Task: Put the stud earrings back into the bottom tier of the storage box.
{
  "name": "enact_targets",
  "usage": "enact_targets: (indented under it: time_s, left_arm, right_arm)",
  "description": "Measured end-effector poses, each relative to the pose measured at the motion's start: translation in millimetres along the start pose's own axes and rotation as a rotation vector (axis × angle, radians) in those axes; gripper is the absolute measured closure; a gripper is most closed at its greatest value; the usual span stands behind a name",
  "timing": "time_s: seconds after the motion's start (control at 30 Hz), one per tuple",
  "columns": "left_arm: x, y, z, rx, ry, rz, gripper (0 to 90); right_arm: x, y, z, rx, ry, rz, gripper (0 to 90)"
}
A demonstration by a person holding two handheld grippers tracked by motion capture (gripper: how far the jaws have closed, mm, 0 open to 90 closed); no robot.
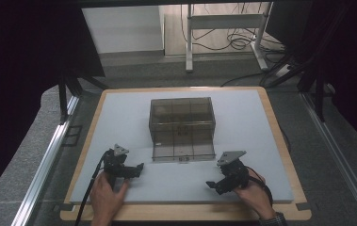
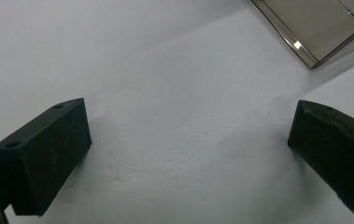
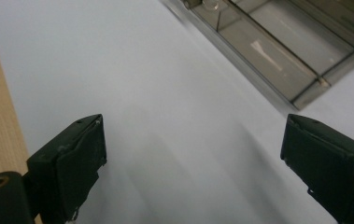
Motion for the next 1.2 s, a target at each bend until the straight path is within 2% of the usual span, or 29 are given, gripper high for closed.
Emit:
enact_targets:
  time_s: [0.53,0.63,0.87,1.2]
  left_arm:
    - [0.0,0.0,0.0,0.000,0.000,-0.001,0.0]
    - [0.0,0.0,0.0,0.000,0.000,0.000,0.0]
    - [0.1,0.0,0.1,0.000,0.001,-0.001,0.0]
    - [0.3,-0.1,-0.4,-0.004,0.000,-0.004,0.0]
  right_arm:
    - [-2.5,21.0,-3.8,0.035,0.018,-0.021,6.0]
    - [-2.2,22.5,-3.8,0.039,0.022,-0.040,5.6]
    - [-0.6,25.9,-3.2,0.017,0.043,-0.070,5.1]
    - [-0.3,26.7,-3.0,0.014,0.047,-0.075,5.1]
Point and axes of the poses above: each handheld gripper's, and its own axes: x roughly forward along the jaws, y roughly out of its underside, z roughly to its left, the point moved 5 cm from there along x, roughly forward along the jaws, and after that the axes turned 8 degrees about -y, right-handed, at the moved point
